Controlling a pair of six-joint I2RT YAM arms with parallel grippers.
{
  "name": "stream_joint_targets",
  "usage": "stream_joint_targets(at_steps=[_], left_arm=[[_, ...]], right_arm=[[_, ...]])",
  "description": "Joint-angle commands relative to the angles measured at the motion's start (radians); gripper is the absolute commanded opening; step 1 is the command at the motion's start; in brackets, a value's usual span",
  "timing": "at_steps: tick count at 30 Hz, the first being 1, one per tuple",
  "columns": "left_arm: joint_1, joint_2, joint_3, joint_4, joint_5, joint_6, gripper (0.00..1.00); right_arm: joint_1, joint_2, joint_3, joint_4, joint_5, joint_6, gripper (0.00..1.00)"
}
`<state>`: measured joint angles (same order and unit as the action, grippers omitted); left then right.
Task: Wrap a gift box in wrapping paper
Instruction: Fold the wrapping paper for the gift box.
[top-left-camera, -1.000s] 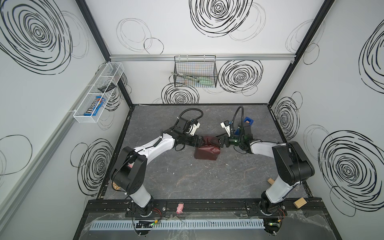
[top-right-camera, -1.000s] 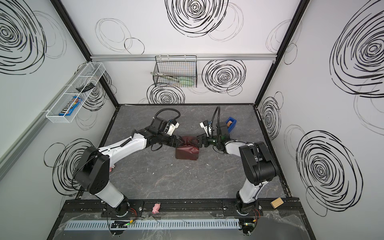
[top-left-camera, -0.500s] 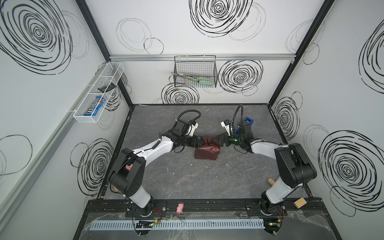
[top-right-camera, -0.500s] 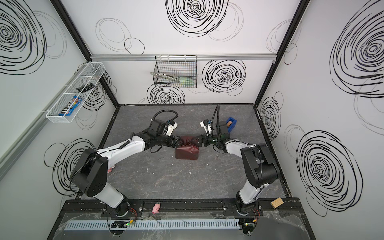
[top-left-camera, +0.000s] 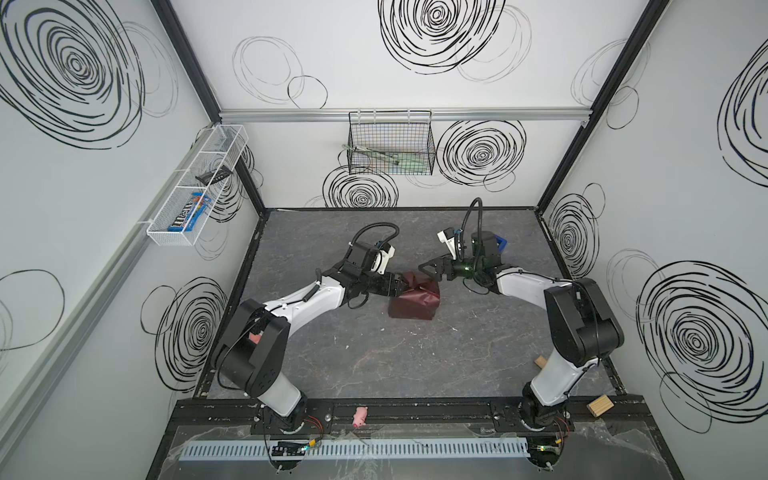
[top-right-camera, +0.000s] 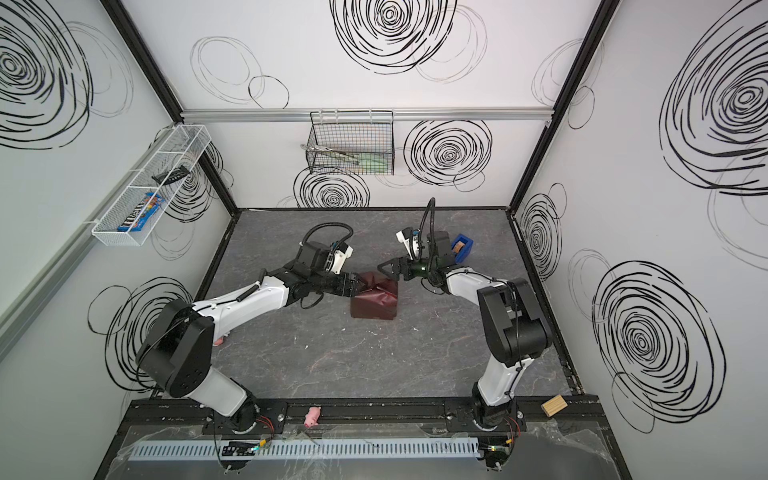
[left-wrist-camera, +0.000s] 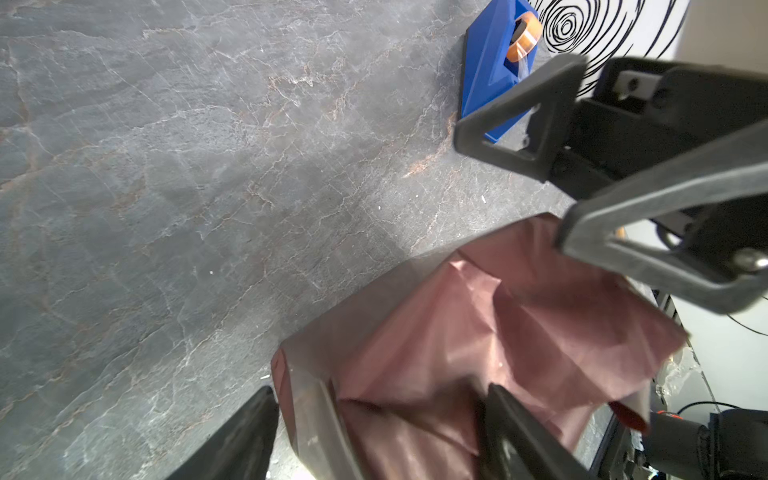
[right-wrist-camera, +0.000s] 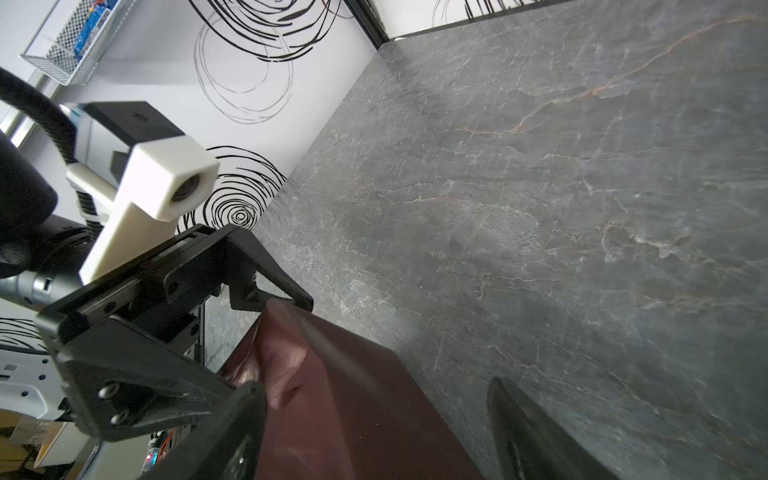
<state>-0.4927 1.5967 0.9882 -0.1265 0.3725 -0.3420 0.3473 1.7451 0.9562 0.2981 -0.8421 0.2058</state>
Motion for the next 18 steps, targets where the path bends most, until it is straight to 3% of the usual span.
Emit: stream_joint_targets(at_steps=[1,12,18], left_arm=[[0.015,0.037,-0.057,-0.174,-0.126,0.025,0.80],[0.047,0.027,-0.040,-0.171,-0.109,0.020,0.80],[0.066,-0.046,-0.018,-0.138,-0.005,0.009,0.86]], right_arm=[[0.027,0.004,0.001,-0.029,-0.034,-0.034,0.88],[0.028,-0.050,-0.140,-0.001,-0.007,-0.040,0.87],[0.029,-0.036,-0.155,0.007,0.001,-0.046,0.87]])
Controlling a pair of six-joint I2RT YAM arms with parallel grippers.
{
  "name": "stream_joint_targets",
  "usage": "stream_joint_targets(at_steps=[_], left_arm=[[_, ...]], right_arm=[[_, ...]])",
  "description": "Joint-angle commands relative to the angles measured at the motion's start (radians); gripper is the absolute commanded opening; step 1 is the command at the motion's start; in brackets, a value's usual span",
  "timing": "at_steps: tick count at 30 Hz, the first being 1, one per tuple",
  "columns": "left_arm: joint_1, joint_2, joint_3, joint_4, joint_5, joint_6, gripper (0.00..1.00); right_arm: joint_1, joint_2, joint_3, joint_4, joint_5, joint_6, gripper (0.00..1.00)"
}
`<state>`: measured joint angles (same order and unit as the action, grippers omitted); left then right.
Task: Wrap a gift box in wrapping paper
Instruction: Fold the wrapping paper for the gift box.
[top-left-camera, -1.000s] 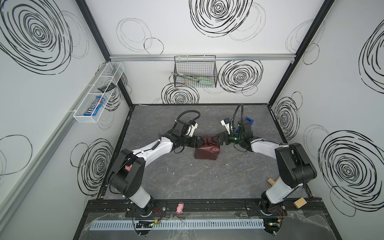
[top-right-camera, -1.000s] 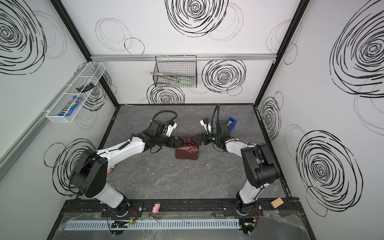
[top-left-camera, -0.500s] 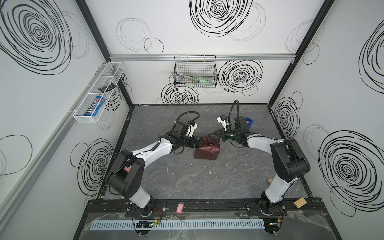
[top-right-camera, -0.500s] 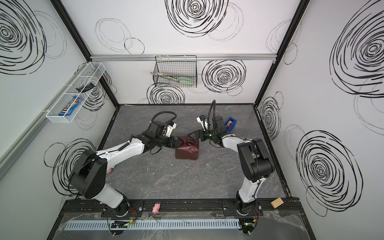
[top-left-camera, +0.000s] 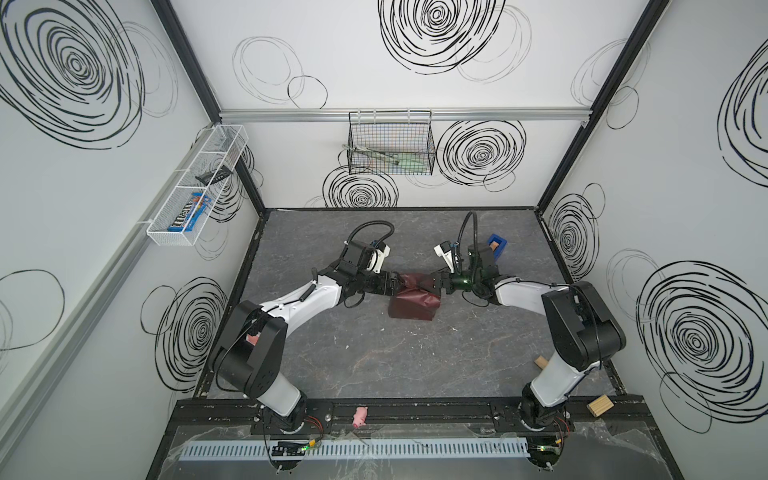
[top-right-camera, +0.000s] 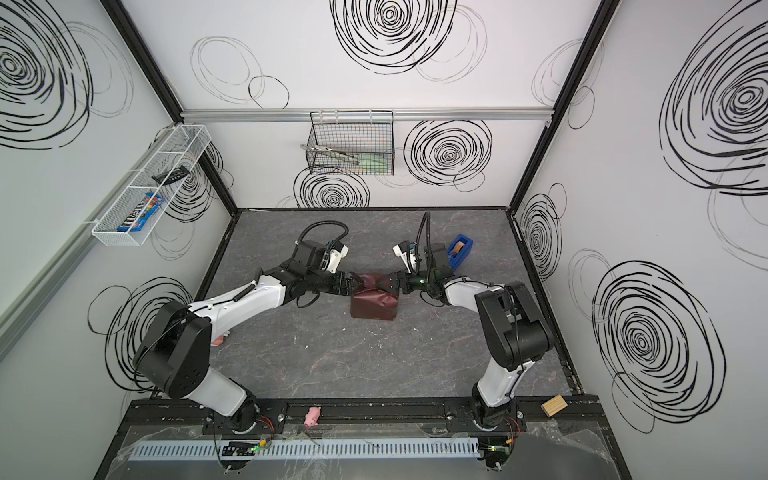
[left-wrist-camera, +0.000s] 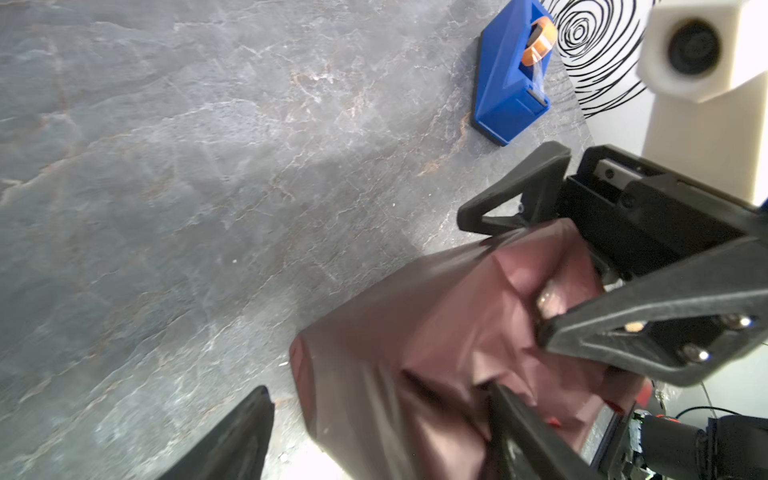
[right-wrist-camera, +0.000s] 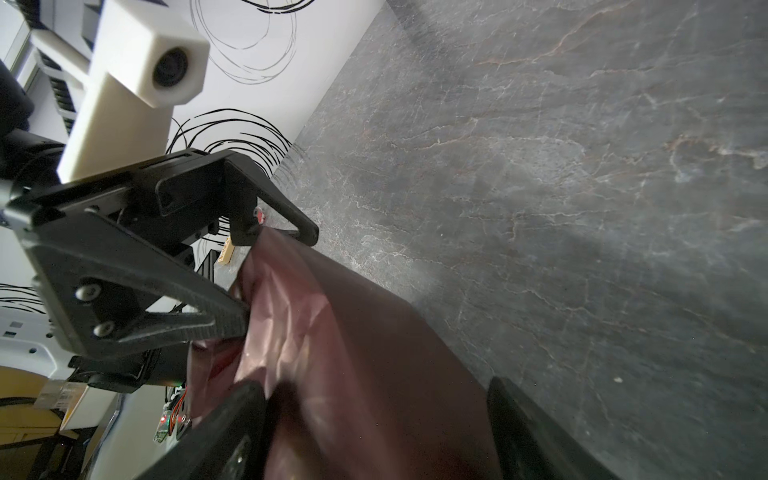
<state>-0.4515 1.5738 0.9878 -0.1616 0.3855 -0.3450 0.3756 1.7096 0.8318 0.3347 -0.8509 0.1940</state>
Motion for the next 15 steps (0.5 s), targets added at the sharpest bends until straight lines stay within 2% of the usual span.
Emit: stream_joint_targets(at_steps=[1,3,9,15], left_arm=[[0.031,-0.035,-0.010,-0.095,0.011,0.011,0.87],[0.041,-0.047,0.008,-0.089,0.065,0.003,0.87],[0.040,-0.058,0.056,-0.085,0.122,-0.004,0.87],[0.038,-0.059,0.088,-0.071,0.139,-0.015,0.87]], right_arm=[[0.003,0.000,-0.035,-0.026,0.014,-0.035,0.87],[0.005,0.001,-0.041,-0.019,0.020,-0.036,0.87],[0.017,-0.005,-0.071,0.007,0.048,-0.044,0.87],[0.026,0.002,-0.098,0.038,0.063,-0.043,0.87]])
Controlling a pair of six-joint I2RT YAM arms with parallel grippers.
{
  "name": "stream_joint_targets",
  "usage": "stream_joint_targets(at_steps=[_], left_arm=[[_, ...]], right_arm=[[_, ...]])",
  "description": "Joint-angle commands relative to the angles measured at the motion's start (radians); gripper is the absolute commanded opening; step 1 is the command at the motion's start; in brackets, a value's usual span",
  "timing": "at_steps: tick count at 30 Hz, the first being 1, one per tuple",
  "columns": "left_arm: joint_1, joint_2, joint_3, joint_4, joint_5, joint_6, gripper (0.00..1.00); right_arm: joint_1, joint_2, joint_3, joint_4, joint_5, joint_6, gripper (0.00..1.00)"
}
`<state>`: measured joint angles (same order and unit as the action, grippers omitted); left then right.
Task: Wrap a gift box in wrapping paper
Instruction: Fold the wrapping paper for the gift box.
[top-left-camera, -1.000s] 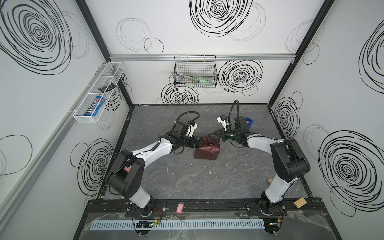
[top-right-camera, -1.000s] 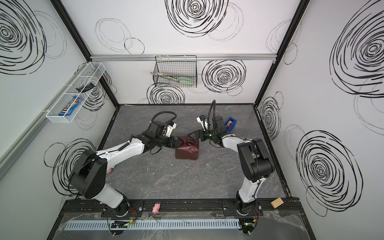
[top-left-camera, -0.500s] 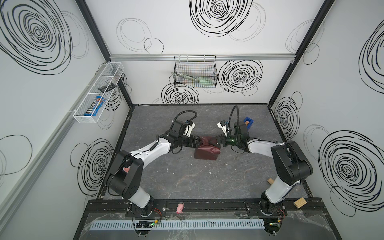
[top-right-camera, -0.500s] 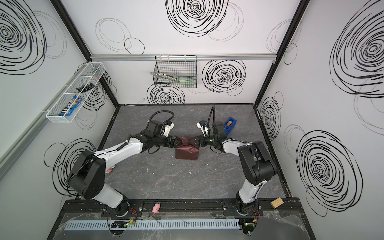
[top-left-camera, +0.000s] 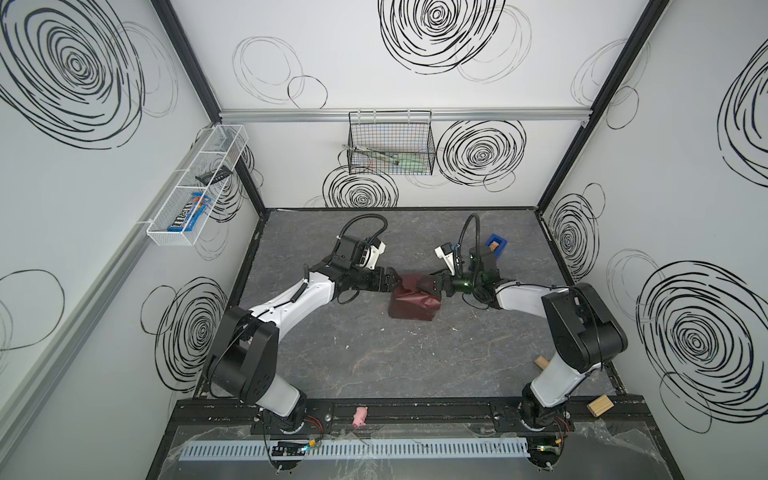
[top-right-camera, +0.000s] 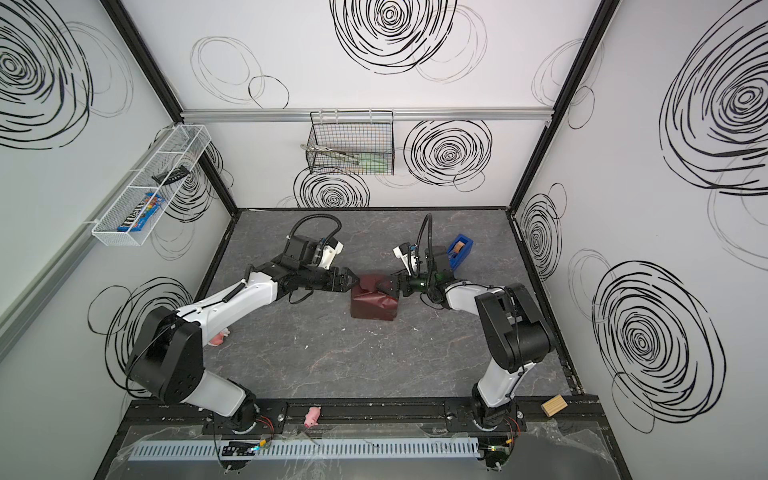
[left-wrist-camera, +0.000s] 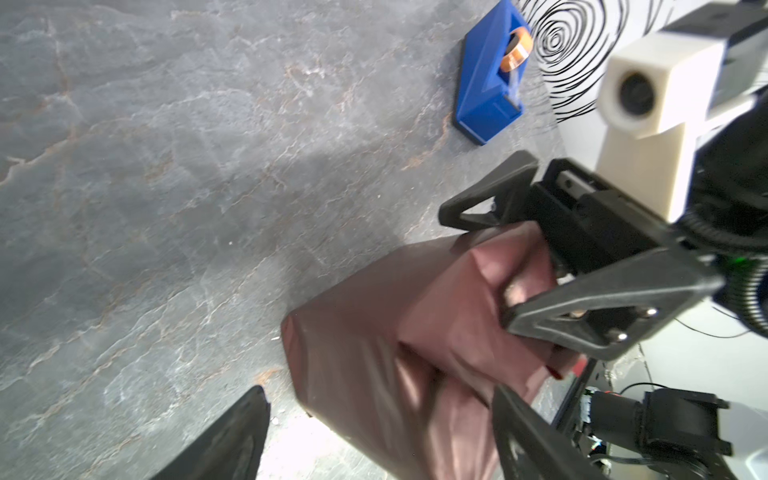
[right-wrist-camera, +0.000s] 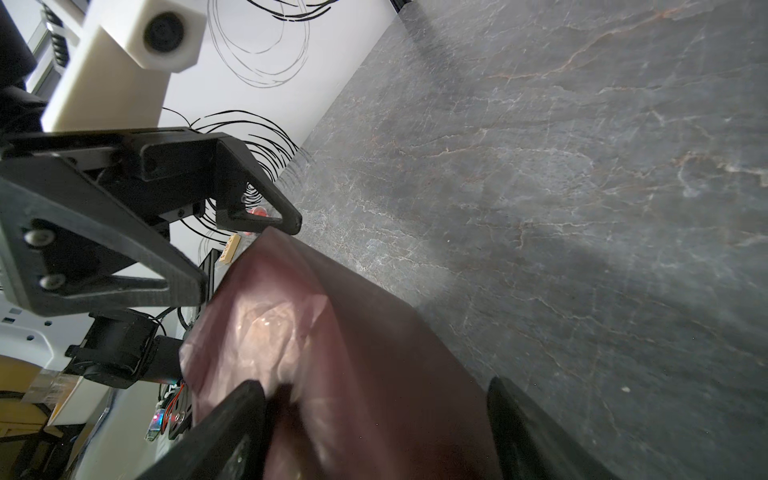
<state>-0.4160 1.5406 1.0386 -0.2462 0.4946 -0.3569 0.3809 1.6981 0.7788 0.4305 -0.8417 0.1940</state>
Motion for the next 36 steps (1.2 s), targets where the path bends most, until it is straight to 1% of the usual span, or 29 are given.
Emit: stream_joint_targets(at_steps=[1,9,13,16,19,23,30,36], left_arm=[[0.002,-0.020,0.044,0.012,0.032,-0.003,0.87],[-0.039,0.030,0.059,0.035,0.031,-0.008,0.87],[-0.063,0.062,0.033,0.062,0.005,-0.017,0.86],[-0.064,0.068,-0.005,0.096,-0.030,-0.033,0.84],[-0.063,0.080,-0.019,0.081,-0.048,-0.030,0.82],[-0.055,0.054,-0.063,0.080,-0.096,-0.046,0.78],[-0.046,0.060,-0.116,0.090,-0.107,-0.058,0.77],[-0.041,0.054,-0.164,0.115,-0.113,-0.067,0.77]], right_arm=[[0.021,0.018,-0.044,-0.057,0.057,-0.044,0.87],[0.024,0.022,-0.045,-0.054,0.064,-0.046,0.87],[0.026,0.020,-0.040,-0.063,0.066,-0.049,0.87],[0.028,0.022,-0.038,-0.063,0.066,-0.049,0.87],[0.029,0.023,-0.037,-0.064,0.068,-0.048,0.87],[0.030,0.023,-0.025,-0.070,0.066,-0.048,0.87],[0.021,0.000,0.009,-0.087,0.043,-0.039,0.88],[-0.024,-0.079,0.056,-0.094,-0.009,0.017,0.88]])
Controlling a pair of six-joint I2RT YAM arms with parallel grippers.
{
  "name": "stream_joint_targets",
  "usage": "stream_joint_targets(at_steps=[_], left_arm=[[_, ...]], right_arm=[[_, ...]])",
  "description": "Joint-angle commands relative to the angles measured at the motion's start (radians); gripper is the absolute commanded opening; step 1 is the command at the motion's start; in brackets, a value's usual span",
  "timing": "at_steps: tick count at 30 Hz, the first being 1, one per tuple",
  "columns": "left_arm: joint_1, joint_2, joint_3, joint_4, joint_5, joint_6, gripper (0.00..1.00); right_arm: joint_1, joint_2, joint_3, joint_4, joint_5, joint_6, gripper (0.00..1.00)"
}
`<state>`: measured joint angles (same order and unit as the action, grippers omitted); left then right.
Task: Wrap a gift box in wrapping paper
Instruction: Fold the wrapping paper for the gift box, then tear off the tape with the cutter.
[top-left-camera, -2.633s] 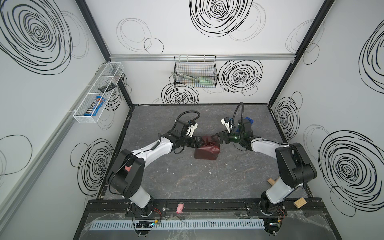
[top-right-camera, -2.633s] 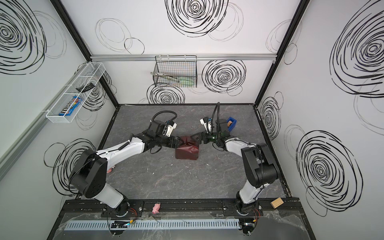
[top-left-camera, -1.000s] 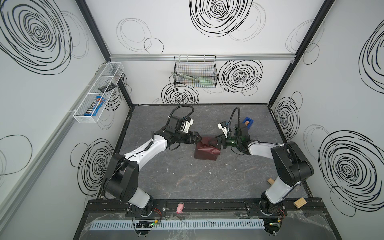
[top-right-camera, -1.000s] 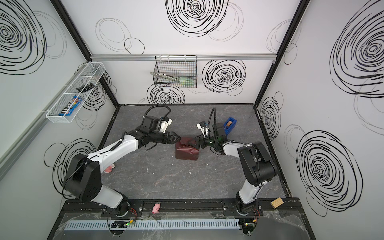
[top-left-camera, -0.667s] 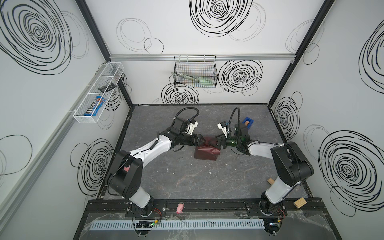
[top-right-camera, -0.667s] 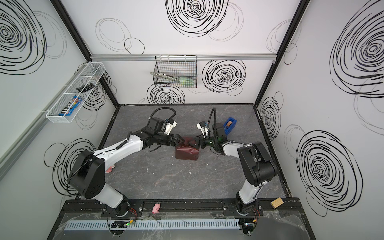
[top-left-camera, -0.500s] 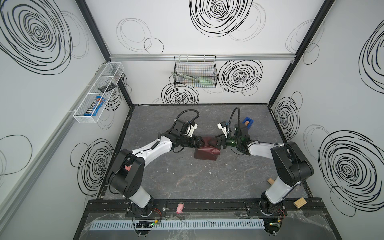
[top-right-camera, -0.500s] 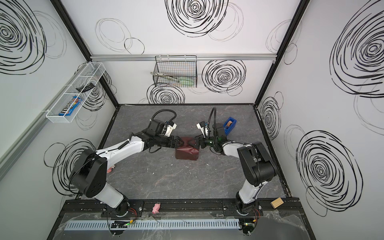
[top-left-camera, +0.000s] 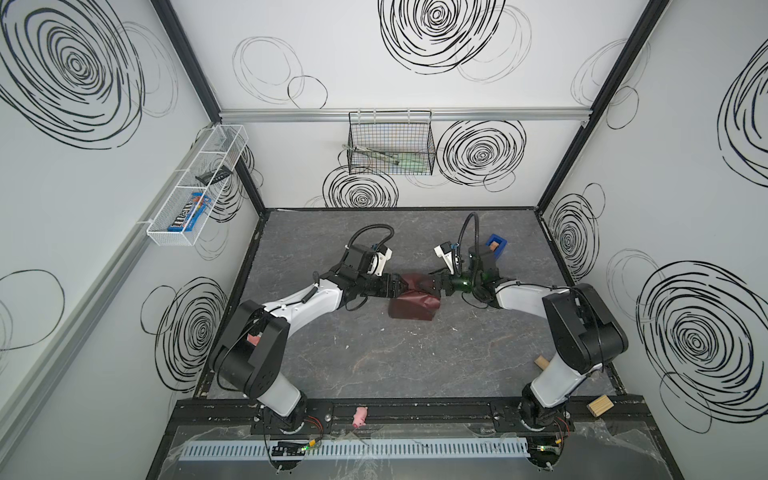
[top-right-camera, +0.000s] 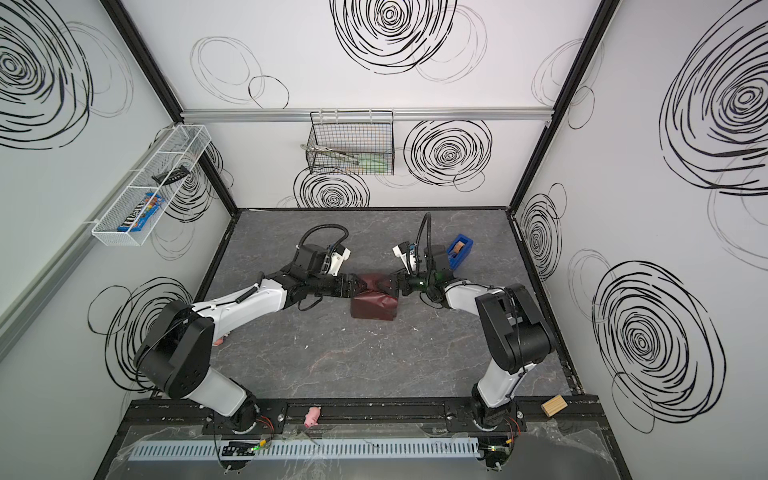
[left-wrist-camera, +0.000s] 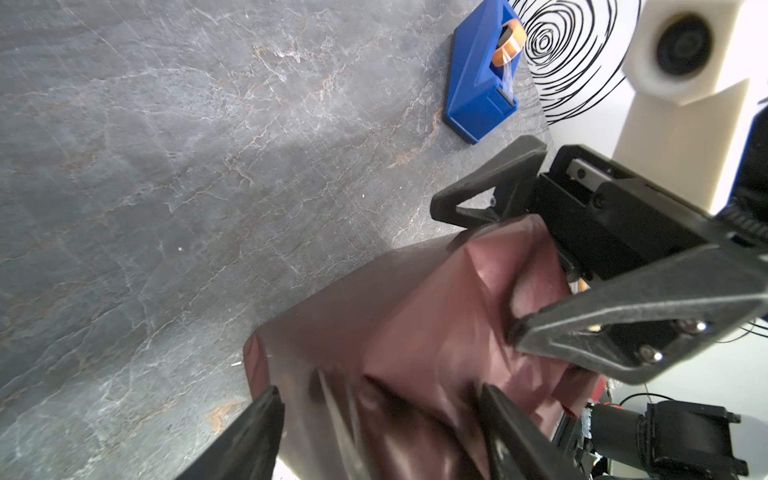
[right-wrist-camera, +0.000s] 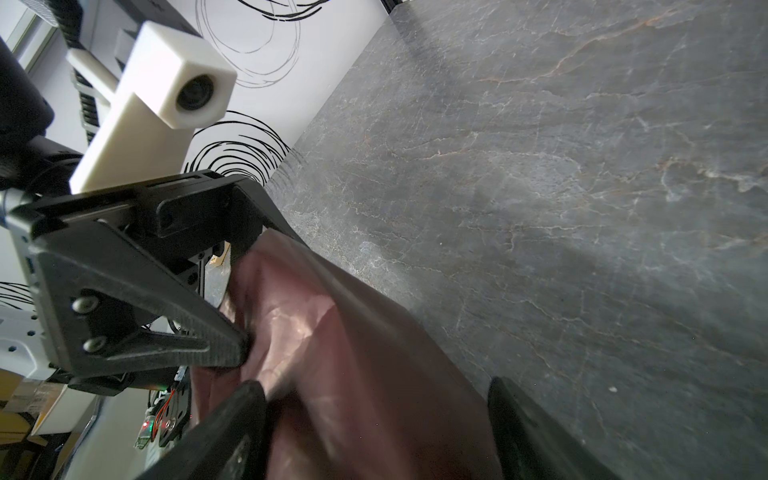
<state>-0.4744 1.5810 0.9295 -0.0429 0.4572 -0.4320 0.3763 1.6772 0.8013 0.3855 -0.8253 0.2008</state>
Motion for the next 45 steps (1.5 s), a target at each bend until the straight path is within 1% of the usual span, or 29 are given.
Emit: stream_joint_targets(at_steps=[1,4,6,9,12,15,17,19,21,25,27,29,31,36,41,45], left_arm=[[0.017,0.013,-0.060,-0.085,-0.074,0.008,0.76],[0.019,0.013,-0.066,-0.088,-0.074,0.015,0.77],[0.020,0.013,-0.070,-0.084,-0.072,0.016,0.77],[0.019,0.017,-0.073,-0.081,-0.066,0.015,0.77],[0.018,0.015,-0.078,-0.075,-0.068,0.012,0.77],[0.017,0.017,-0.078,-0.074,-0.067,0.010,0.77],[0.016,0.019,-0.078,-0.076,-0.072,0.009,0.77],[0.014,0.019,-0.077,-0.082,-0.081,0.011,0.77],[0.013,0.016,-0.078,-0.084,-0.087,0.010,0.77],[0.008,0.021,-0.072,-0.096,-0.101,0.013,0.77],[0.007,0.023,-0.072,-0.097,-0.102,0.013,0.77],[0.004,0.024,-0.074,-0.097,-0.103,0.011,0.77],[0.000,0.022,-0.074,-0.094,-0.105,0.011,0.77],[-0.003,0.027,-0.071,-0.094,-0.106,0.011,0.77],[-0.004,0.025,-0.069,-0.096,-0.106,0.015,0.77],[-0.004,0.024,-0.070,-0.100,-0.105,0.016,0.77]], right_arm=[[-0.032,-0.078,0.041,-0.044,-0.041,0.026,0.89],[-0.085,-0.132,0.064,-0.039,-0.069,0.093,0.89],[-0.128,-0.156,0.084,-0.063,-0.065,0.145,0.89],[-0.231,-0.175,0.109,-0.104,-0.074,0.249,0.90],[-0.344,-0.180,0.120,-0.150,-0.082,0.305,0.89],[-0.434,-0.168,0.145,-0.241,-0.033,0.282,0.88],[-0.474,-0.145,0.163,-0.295,-0.013,0.247,0.87],[-0.503,-0.119,0.183,-0.357,0.028,0.226,0.82],[-0.529,-0.103,0.173,-0.345,0.039,0.231,0.78],[-0.562,-0.071,0.150,-0.283,0.053,0.248,0.64],[-0.563,-0.031,0.184,-0.327,0.077,0.218,0.55],[-0.568,0.016,0.211,-0.357,0.062,0.213,0.50],[-0.571,0.041,0.209,-0.348,0.042,0.225,0.49],[-0.571,0.058,0.177,-0.301,0.032,0.244,0.48],[-0.569,0.109,0.192,-0.273,-0.001,0.252,0.47],[-0.566,0.158,0.203,-0.250,-0.020,0.270,0.45]])
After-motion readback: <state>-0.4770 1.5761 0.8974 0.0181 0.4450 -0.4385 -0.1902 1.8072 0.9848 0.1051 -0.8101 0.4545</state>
